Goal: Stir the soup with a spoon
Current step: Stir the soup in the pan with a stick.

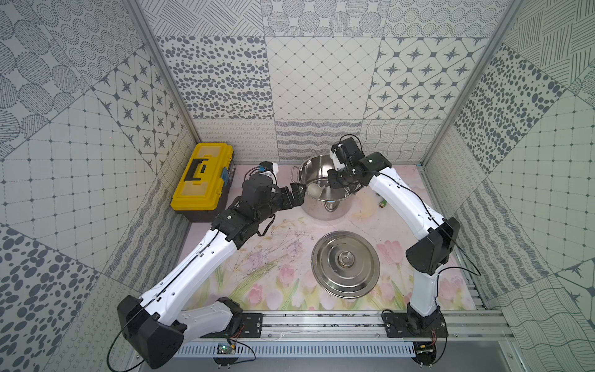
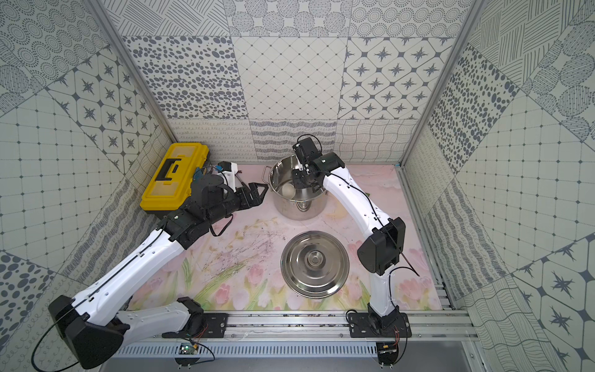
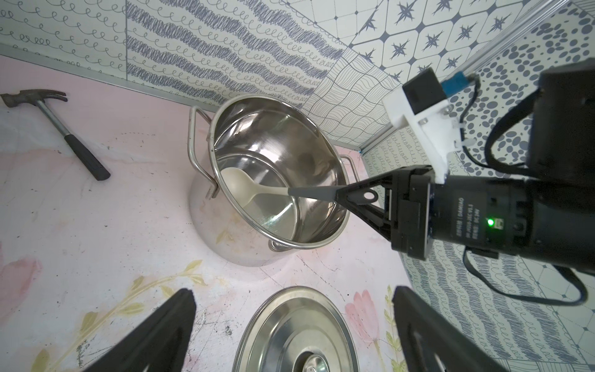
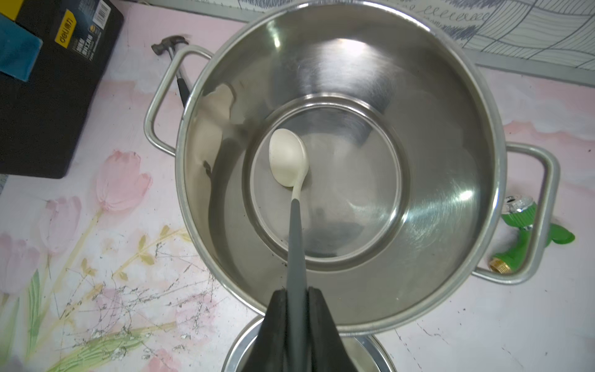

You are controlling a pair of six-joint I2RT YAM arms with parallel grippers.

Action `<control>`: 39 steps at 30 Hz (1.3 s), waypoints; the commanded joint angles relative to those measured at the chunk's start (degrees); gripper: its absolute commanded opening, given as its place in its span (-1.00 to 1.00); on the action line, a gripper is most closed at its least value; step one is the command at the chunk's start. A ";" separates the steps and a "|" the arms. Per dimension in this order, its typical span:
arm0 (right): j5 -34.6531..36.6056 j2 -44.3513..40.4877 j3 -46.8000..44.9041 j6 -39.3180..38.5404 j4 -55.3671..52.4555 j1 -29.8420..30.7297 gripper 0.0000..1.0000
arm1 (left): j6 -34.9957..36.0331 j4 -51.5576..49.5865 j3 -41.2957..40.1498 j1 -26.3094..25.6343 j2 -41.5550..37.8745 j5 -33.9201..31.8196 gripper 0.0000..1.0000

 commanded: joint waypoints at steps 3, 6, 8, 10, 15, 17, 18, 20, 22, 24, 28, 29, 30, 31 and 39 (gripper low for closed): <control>2.65 3.36 7.07 0.33 1.34 -1.98 -1.00 | 0.12 0.94 -0.88 -0.08 -1.82 -1.90 0.99; 3.33 3.78 7.82 -0.25 0.87 -3.80 -1.00 | 0.45 0.96 -0.75 -0.08 -1.87 -1.94 0.99; 3.58 3.38 7.39 -0.86 0.79 -5.00 -1.00 | 0.72 0.88 -0.54 -0.11 -1.66 -1.97 0.99; 3.95 2.50 6.22 -1.51 0.70 -6.03 -1.00 | 1.04 0.89 -0.29 -0.06 -1.46 -2.00 0.99; 4.62 -1.56 1.02 -3.58 0.78 -7.54 -1.00 | 1.63 1.32 0.17 -0.09 -0.80 -1.91 0.99; 4.30 -3.34 -1.41 -4.25 0.79 -7.51 -1.00 | 1.73 1.51 0.43 -0.10 -0.38 -1.62 0.99; 3.79 -4.32 -2.83 -4.37 0.80 -7.50 -1.00 | 1.78 1.59 0.57 -0.08 -0.16 -1.43 0.99; 3.02 -6.19 -5.70 -4.30 0.95 -7.42 -1.00 | 1.70 1.86 0.78 -0.10 0.28 -1.13 0.99; 2.49 -8.18 -8.69 -3.84 1.53 -7.20 -1.00 | 1.74 1.97 0.95 -0.07 0.50 -0.91 0.99; 1.87 -10.22 -11.56 -3.25 2.48 -6.67 -1.00 | 1.61 2.05 0.96 -0.06 0.65 -0.78 0.99; 1.00 -12.47 -14.98 -2.08 3.42 -4.36 -1.00 | 1.52 2.04 0.96 -0.07 0.73 -0.51 0.99; 0.63 -12.53 -15.27 -1.63 3.50 -3.52 -1.00 | 1.44 2.04 0.88 -0.08 0.71 -0.51 0.99; 0.42 -12.45 -15.31 -1.17 3.53 -2.80 -1.00 | 1.41 2.05 0.79 -0.10 0.64 -0.56 0.99; 0.17 -12.25 -15.27 -0.56 3.74 -1.93 -1.00 | 1.31 2.03 0.71 -0.10 0.58 -0.48 0.99; 0.09 -5.31 -7.10 1.32 4.55 1.76 -1.00 | 0.16 2.03 -0.09 -0.04 -0.13 -0.37 0.99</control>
